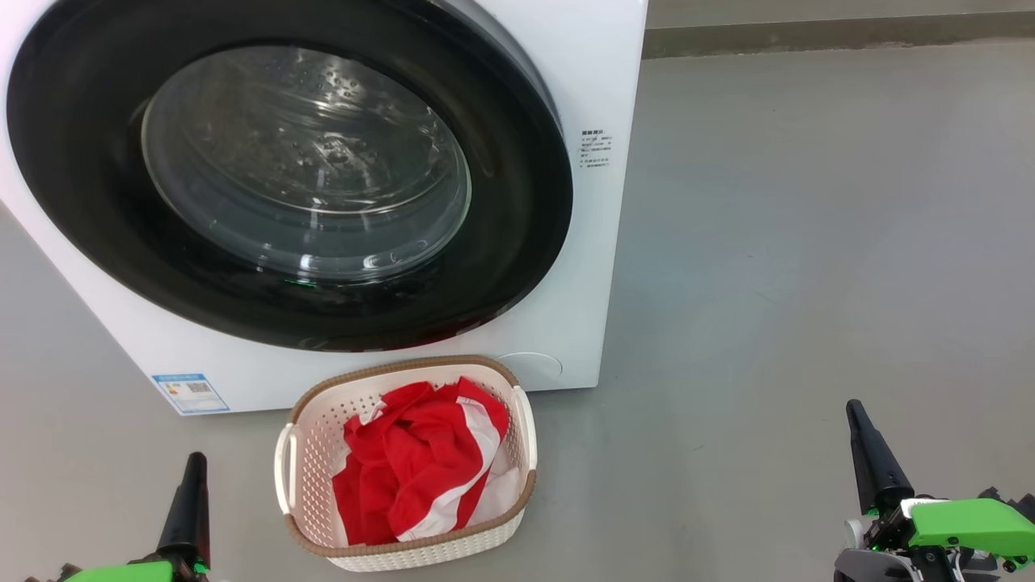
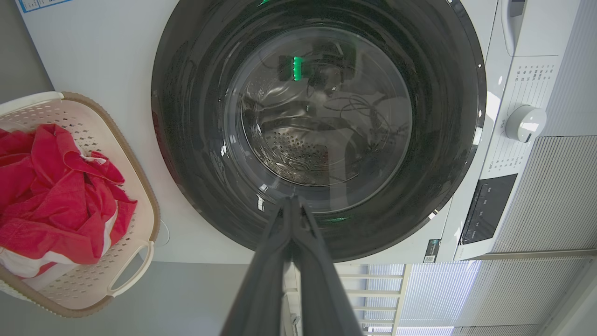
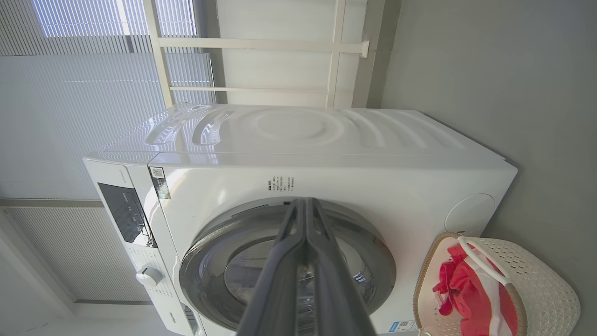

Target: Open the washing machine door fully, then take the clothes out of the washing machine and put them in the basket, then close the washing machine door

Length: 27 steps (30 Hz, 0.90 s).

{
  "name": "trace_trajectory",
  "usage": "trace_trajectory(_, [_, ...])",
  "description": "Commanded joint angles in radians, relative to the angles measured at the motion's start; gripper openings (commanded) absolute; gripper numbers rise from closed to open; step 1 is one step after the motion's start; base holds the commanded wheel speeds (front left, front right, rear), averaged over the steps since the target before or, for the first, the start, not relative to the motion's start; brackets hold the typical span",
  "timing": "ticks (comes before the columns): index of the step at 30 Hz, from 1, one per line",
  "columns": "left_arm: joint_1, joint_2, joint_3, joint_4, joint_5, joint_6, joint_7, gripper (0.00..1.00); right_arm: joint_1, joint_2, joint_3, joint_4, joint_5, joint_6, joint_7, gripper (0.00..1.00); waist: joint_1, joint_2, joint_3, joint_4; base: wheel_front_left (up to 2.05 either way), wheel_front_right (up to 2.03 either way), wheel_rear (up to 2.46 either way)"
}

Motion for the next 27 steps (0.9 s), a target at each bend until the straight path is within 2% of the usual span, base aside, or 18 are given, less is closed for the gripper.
trace_trajectory(1, [-0.037,0.020,0.026,-0.019,-0.003,-0.003,0.004,0.00,-0.010,-0.001,0.025,-0.030,0.003,-0.001,0.007,0.00,0.0000,0.0000,0.000,0.000,0.00,0.00,0.00])
trace_trajectory(27, [-0.037,0.020,0.026,-0.019,-0.004,-0.003,0.004,0.00,-0.010,0.000,0.023,-0.030,0.002,-0.001,0.008,0.00,0.0000,0.0000,0.000,0.000,0.00,0.00,0.00])
